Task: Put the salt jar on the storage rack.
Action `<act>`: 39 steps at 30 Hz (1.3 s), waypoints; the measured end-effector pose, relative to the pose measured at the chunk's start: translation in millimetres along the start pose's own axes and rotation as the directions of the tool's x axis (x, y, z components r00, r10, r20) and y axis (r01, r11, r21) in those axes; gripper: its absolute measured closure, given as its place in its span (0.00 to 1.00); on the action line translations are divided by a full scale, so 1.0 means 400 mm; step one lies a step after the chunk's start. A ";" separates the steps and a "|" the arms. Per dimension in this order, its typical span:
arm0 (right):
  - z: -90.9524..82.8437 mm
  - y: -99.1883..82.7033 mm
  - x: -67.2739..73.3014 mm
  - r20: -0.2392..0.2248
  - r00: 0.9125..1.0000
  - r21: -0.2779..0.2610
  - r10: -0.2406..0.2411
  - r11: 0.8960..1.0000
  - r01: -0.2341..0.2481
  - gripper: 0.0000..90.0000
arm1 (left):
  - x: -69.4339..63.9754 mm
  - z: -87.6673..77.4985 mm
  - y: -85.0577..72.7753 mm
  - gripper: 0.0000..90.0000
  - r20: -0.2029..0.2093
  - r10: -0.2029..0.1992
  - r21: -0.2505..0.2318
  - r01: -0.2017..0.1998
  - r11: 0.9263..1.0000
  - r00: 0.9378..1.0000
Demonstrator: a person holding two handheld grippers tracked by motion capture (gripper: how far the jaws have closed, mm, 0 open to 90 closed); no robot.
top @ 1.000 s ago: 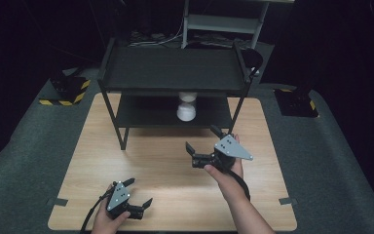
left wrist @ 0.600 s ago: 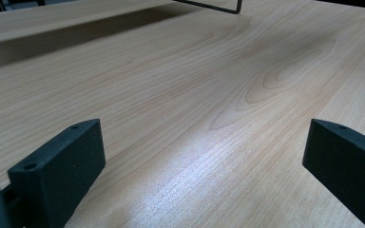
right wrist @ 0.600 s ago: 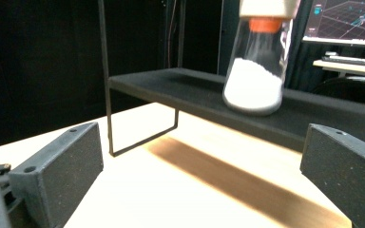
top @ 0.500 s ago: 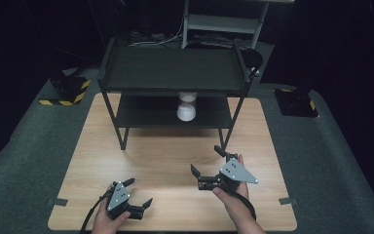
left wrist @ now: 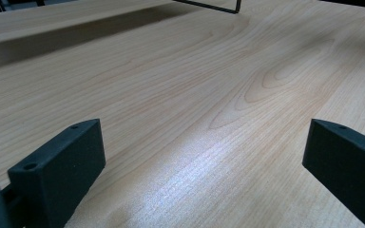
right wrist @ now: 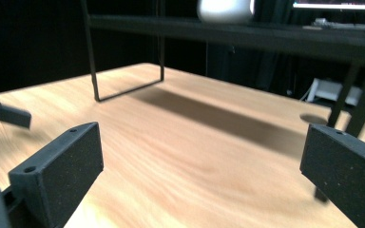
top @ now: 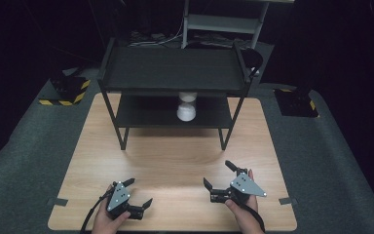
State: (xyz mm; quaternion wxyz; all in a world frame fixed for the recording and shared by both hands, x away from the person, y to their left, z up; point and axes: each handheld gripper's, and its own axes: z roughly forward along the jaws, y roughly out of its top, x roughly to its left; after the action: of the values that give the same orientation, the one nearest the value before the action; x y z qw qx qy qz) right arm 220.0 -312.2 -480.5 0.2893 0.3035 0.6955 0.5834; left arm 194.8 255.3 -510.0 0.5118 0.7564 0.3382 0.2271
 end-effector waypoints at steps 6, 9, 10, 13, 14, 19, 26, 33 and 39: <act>-0.023 -0.041 -0.011 0.028 1.000 0.047 -0.006 0.999 0.004 0.01 | -0.001 -0.001 -0.002 0.01 -0.001 0.003 -0.003 -0.003 1.000 1.000; -0.032 -0.059 -0.019 0.043 0.999 0.073 0.003 0.997 -0.006 0.01 | -0.002 -0.001 -0.002 0.01 -0.003 0.005 -0.003 -0.005 1.000 1.000; -0.034 -0.062 -0.020 0.049 0.999 0.079 0.005 0.997 -0.009 0.01 | -0.002 -0.001 -0.001 0.01 -0.003 0.005 -0.003 -0.005 1.000 1.000; -0.040 -0.070 -0.028 0.064 0.998 0.096 0.005 0.995 -0.011 0.01 | -0.002 -0.001 -0.001 0.01 -0.004 0.003 -0.002 -0.003 1.000 1.000; -0.042 -0.072 -0.030 0.067 0.998 0.101 -0.002 0.995 -0.005 0.01 | -0.002 -0.001 -0.001 0.01 -0.004 0.003 -0.002 -0.003 1.000 1.000; -0.042 -0.076 -0.038 0.067 0.998 0.161 -0.001 0.987 -0.010 0.01 | -0.001 -0.001 -0.001 0.01 -0.003 -0.001 -0.001 0.001 1.000 1.000; -0.024 -0.065 -0.040 0.051 0.999 0.241 -0.014 0.971 0.002 0.01 | -0.001 0.001 0.001 0.01 -0.005 -0.012 0.003 0.012 1.000 1.000; -0.021 -0.065 -0.040 0.039 0.999 0.243 -0.023 0.970 0.013 0.01 | -0.001 0.001 0.002 0.01 -0.004 -0.003 0.005 0.003 1.000 1.000; -0.022 -0.065 -0.037 0.039 0.999 0.241 -0.031 0.970 0.020 0.01 | -0.002 -0.001 0.001 0.01 -0.002 0.004 0.003 -0.004 1.000 1.000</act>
State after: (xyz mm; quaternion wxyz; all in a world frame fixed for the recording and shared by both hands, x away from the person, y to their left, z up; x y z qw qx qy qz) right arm 220.6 -332.4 -504.3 0.2727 0.3398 0.7586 0.4844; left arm 194.0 255.1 -509.6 0.5097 0.7577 0.3375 0.2284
